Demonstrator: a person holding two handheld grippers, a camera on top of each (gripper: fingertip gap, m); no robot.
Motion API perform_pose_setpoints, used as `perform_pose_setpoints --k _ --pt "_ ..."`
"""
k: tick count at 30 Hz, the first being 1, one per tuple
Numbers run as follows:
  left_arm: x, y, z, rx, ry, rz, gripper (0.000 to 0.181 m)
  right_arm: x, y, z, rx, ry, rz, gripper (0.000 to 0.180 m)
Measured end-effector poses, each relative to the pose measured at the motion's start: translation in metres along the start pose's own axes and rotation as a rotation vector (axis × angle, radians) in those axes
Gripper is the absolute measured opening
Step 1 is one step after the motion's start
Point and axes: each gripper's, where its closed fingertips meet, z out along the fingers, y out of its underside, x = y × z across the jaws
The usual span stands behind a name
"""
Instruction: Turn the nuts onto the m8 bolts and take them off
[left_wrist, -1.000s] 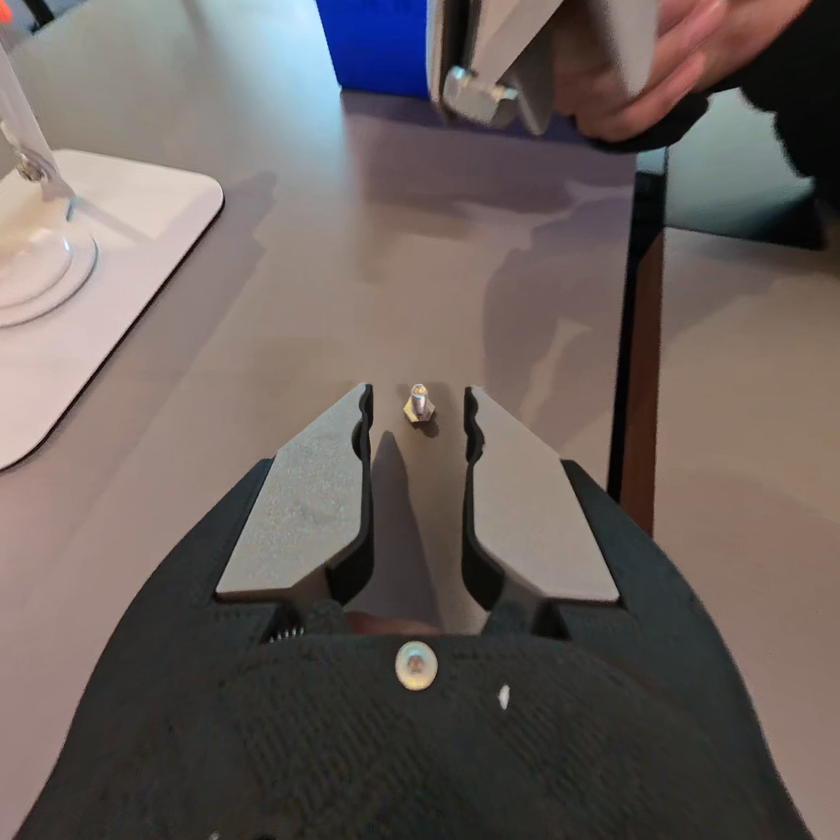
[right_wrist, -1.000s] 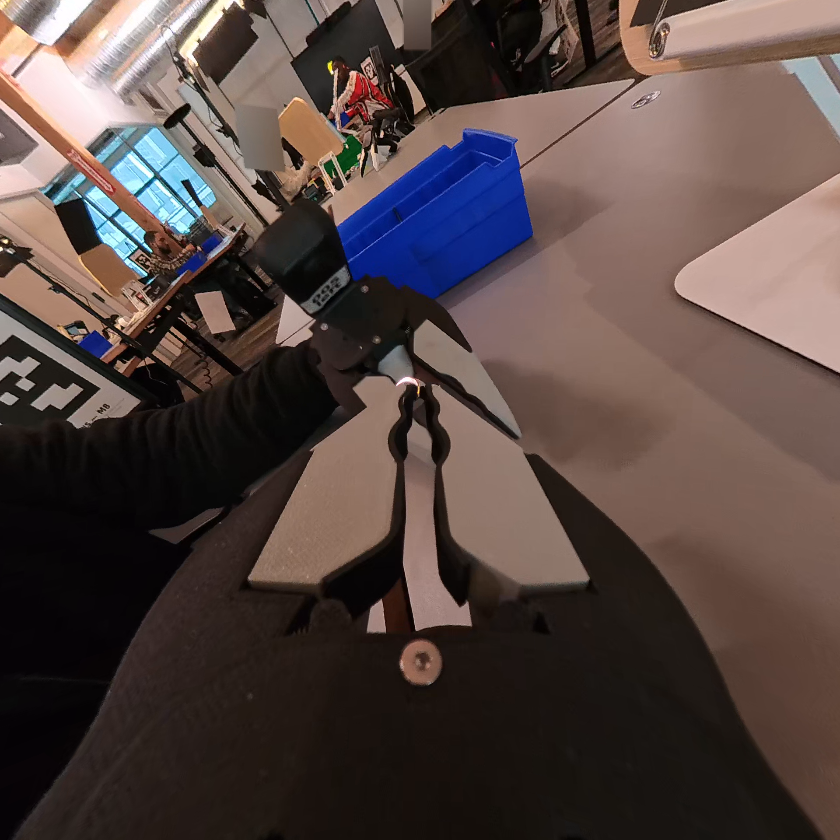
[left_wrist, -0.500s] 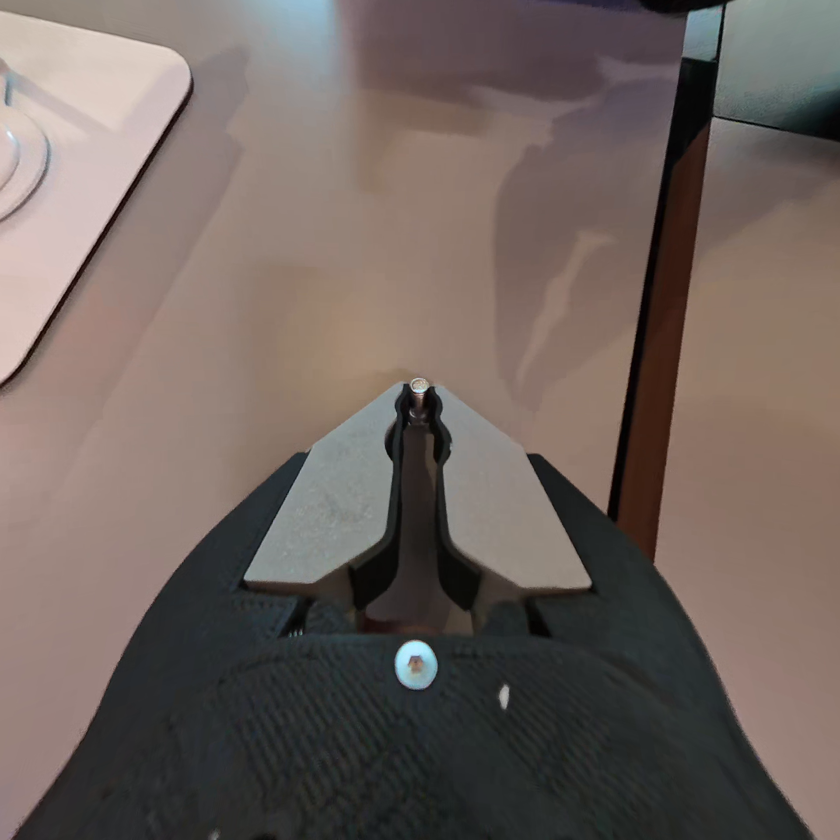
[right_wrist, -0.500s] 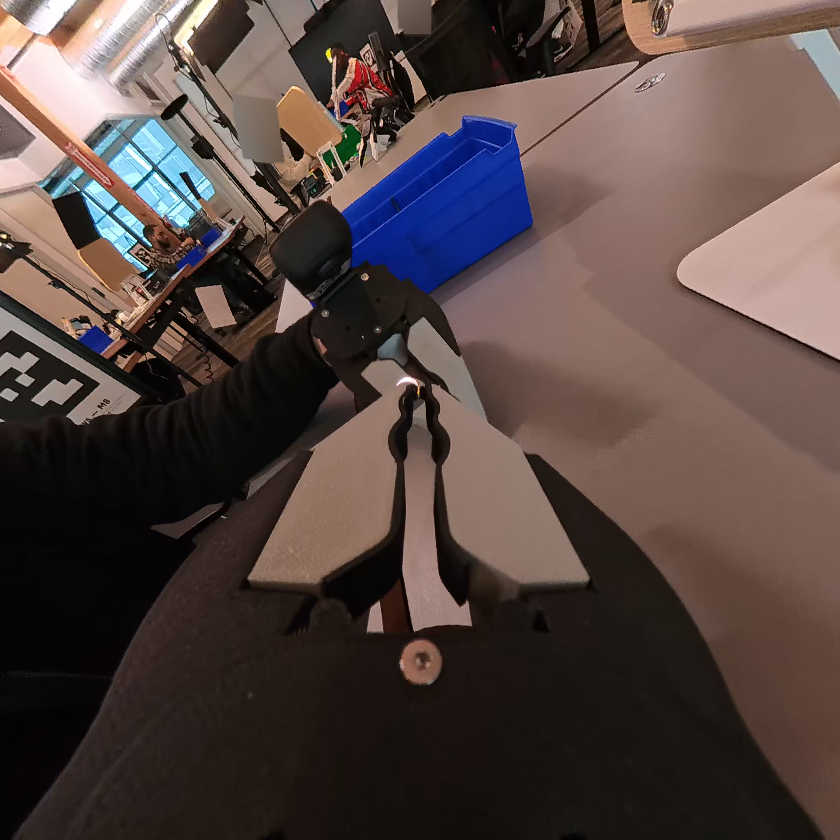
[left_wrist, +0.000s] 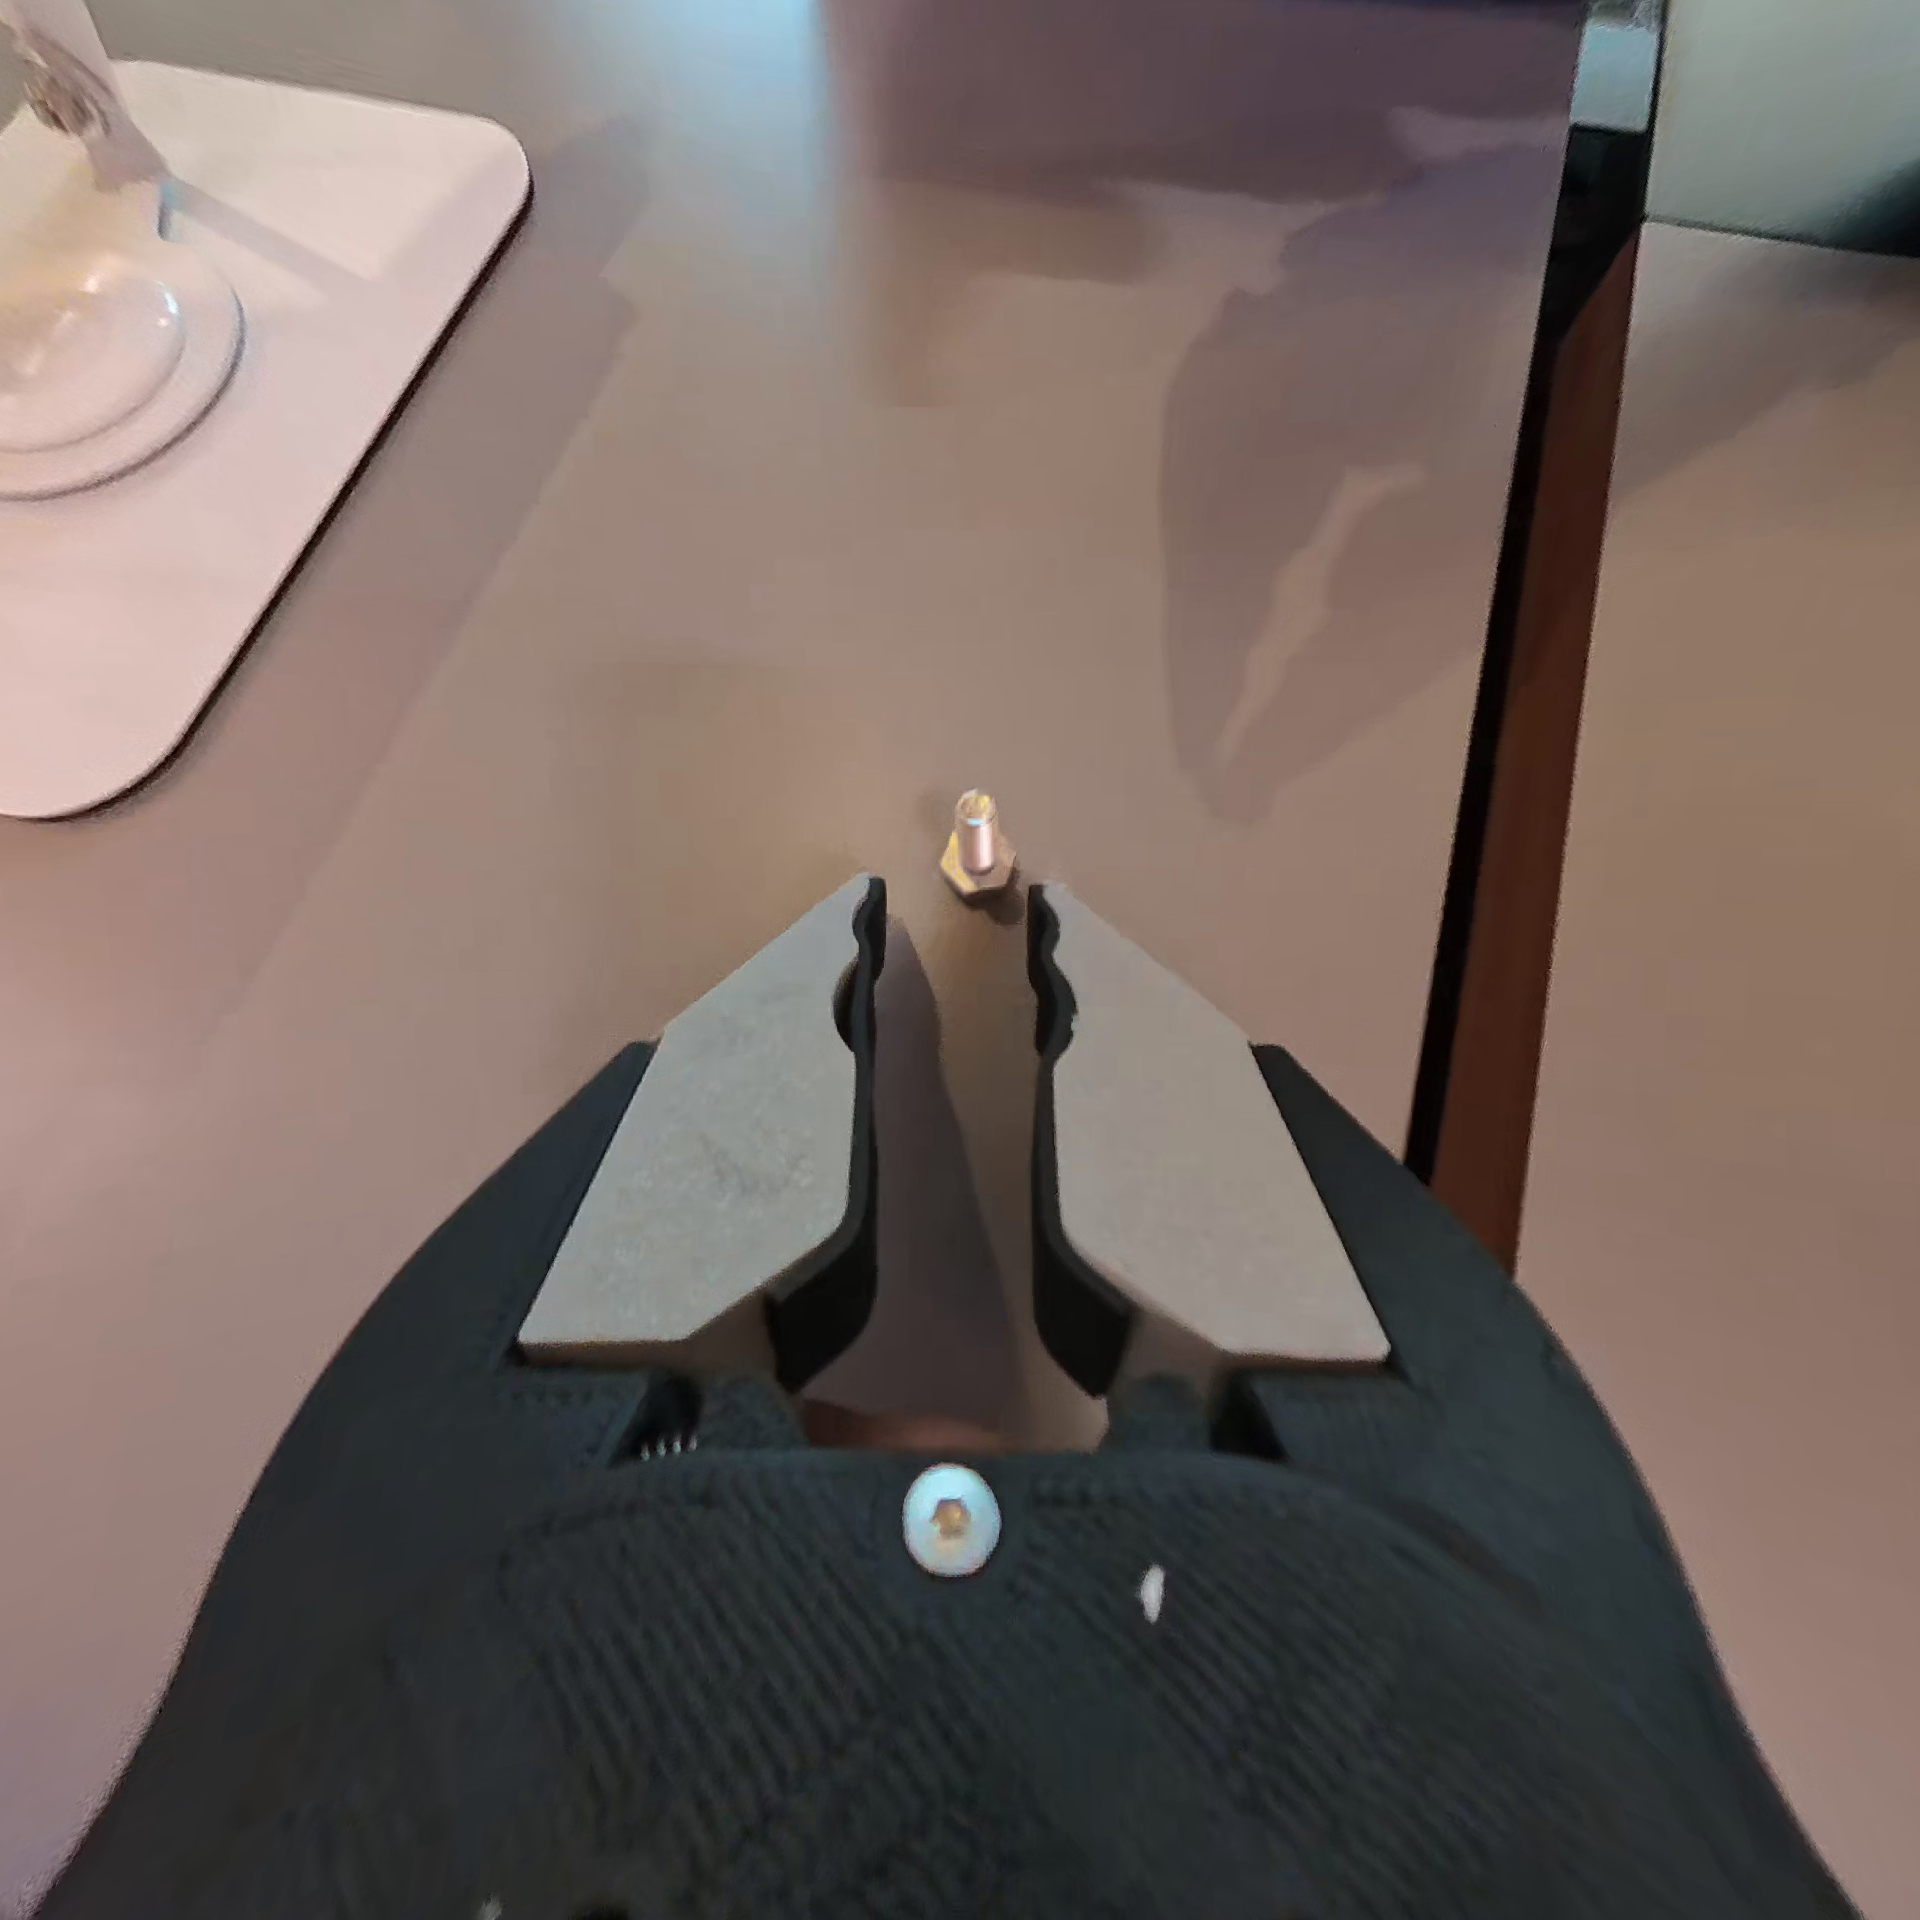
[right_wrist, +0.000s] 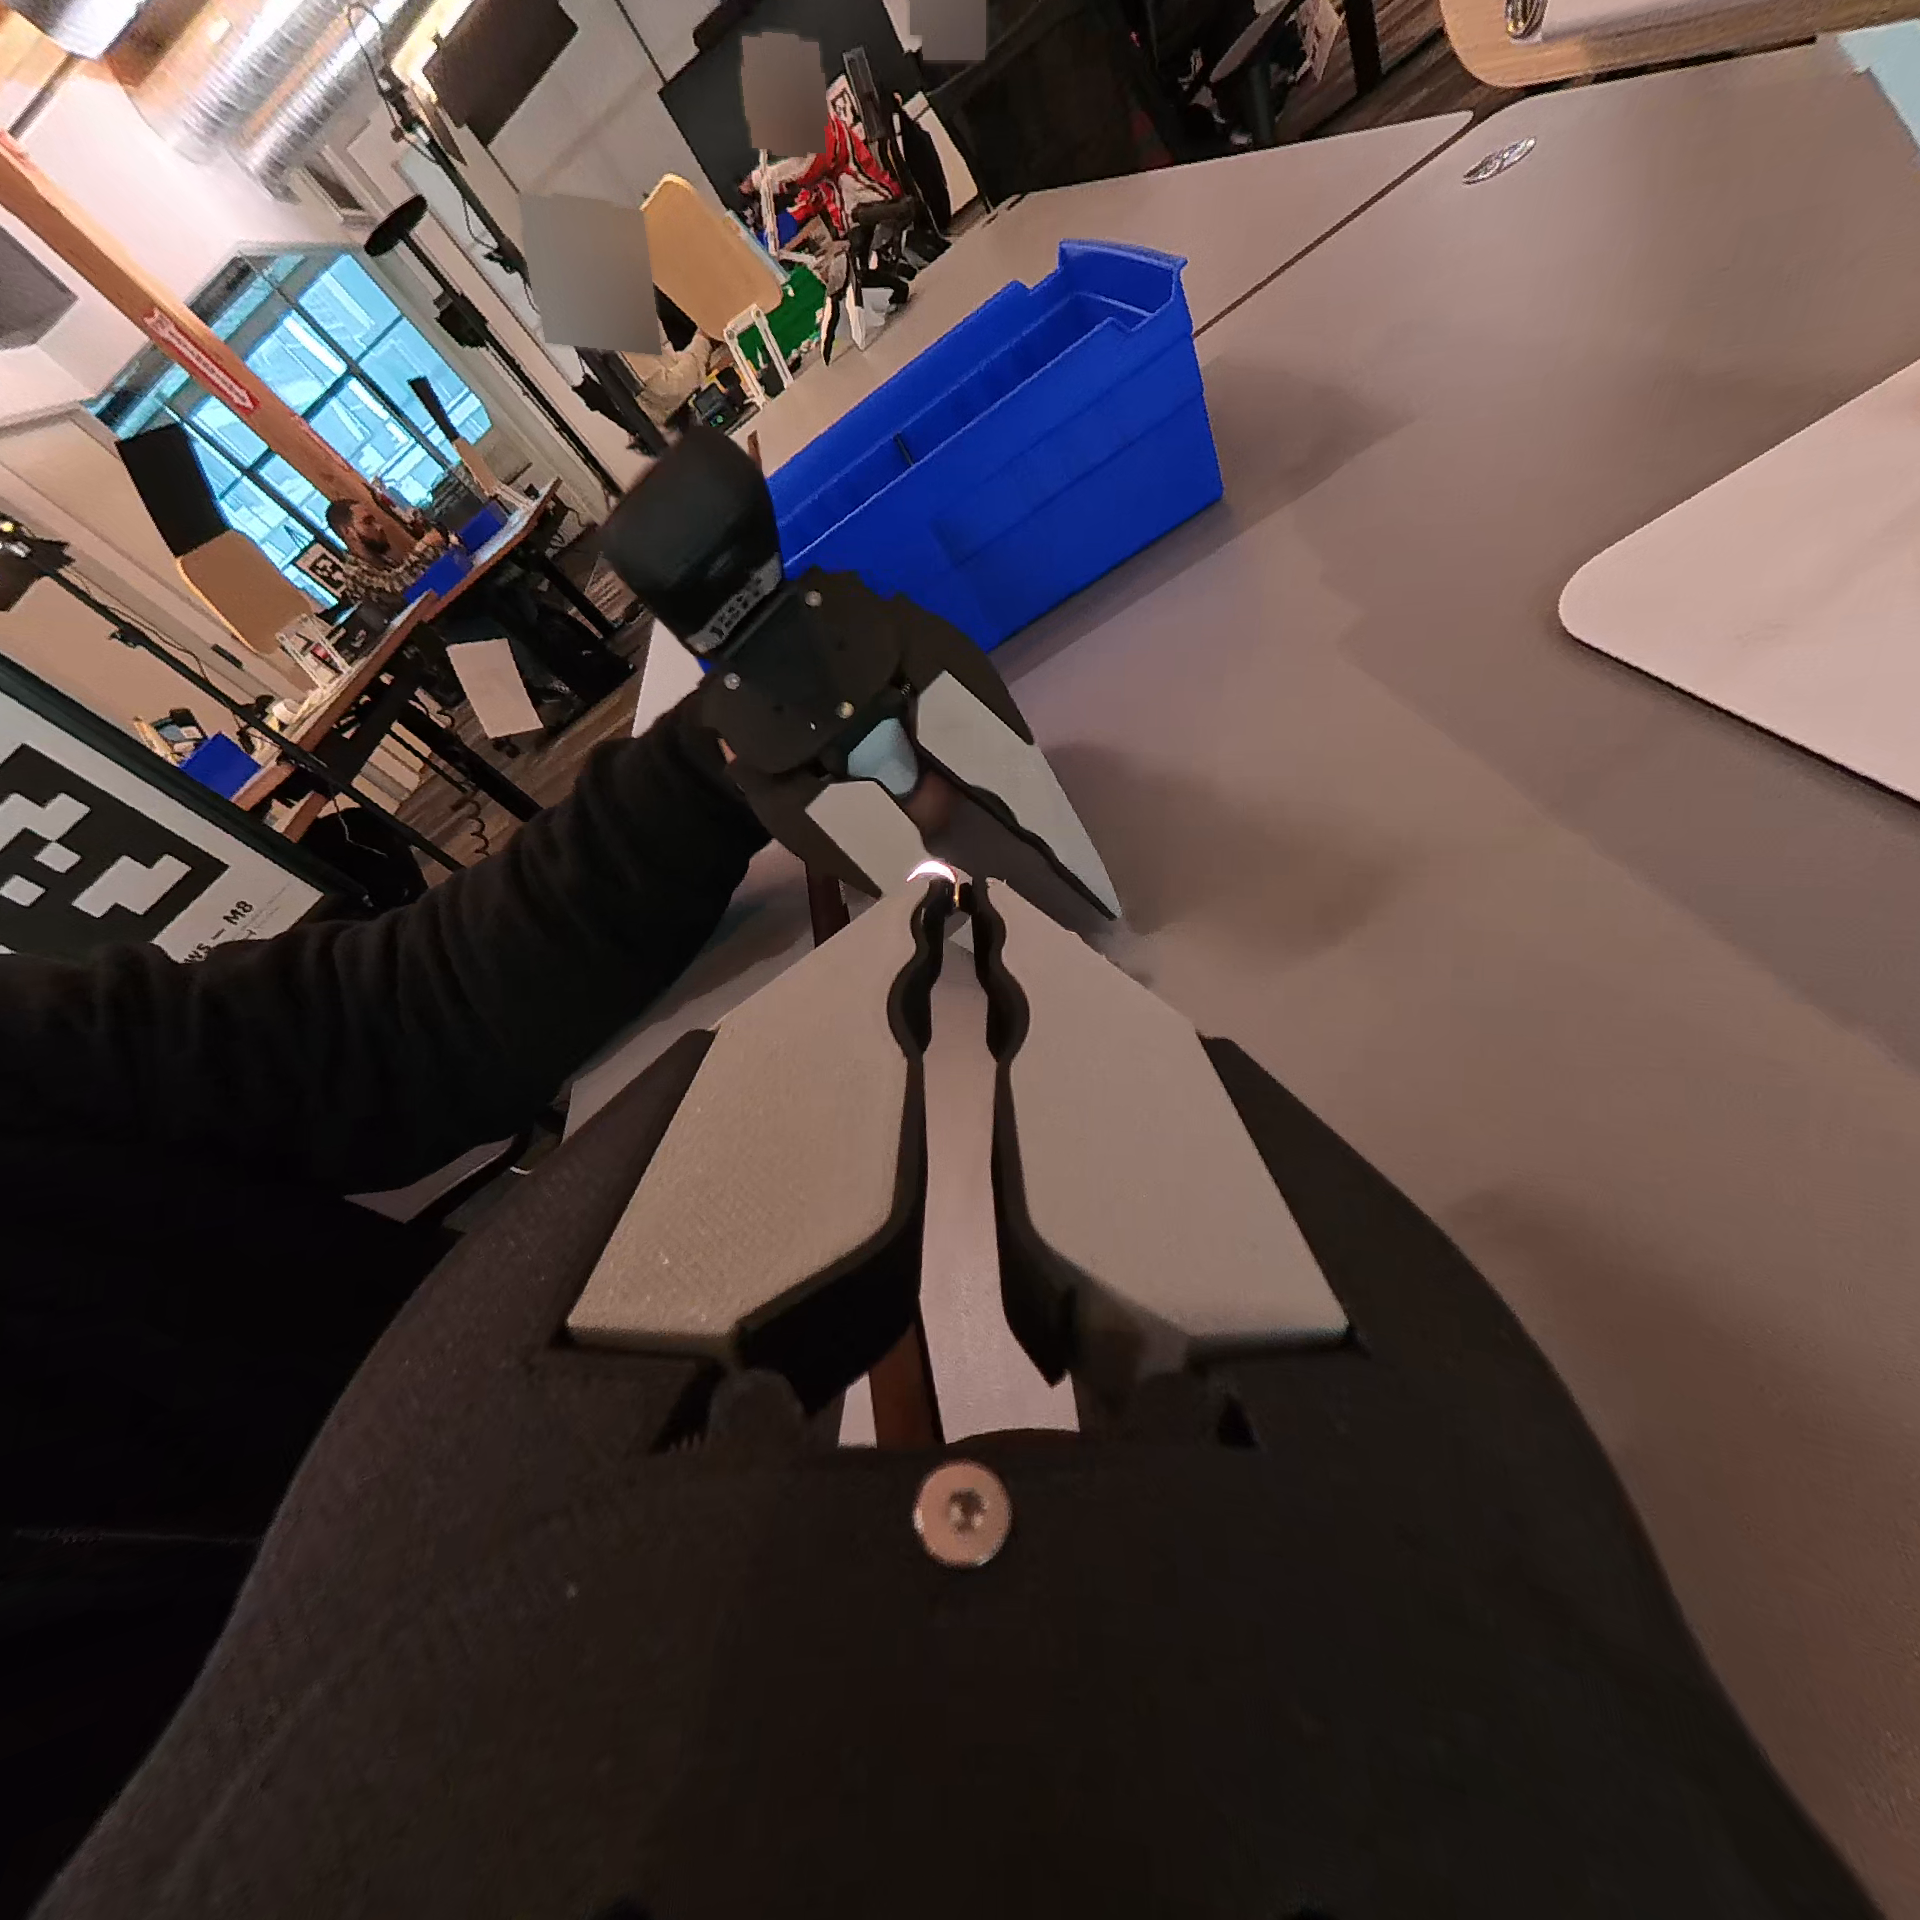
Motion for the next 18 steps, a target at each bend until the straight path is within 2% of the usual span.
perform_pose_setpoints --k 1,10,13,18 --pt "0.000 0.004 0.002 -0.020 0.005 -0.005 0.025 -0.001 0.000 -0.001 0.001 -0.001 -0.002 0.002" --pt "0.006 -0.003 0.010 -0.025 0.027 -0.010 0.023 -0.005 -0.003 -0.002 0.010 -0.011 -0.008 0.002" --pt "0.011 -0.005 0.013 -0.025 0.051 0.004 0.013 -0.005 0.001 0.003 -0.009 -0.012 -0.007 0.002" --pt "0.014 -0.010 0.019 -0.024 0.039 0.019 0.013 0.000 0.018 0.018 -0.078 -0.008 0.006 0.002"
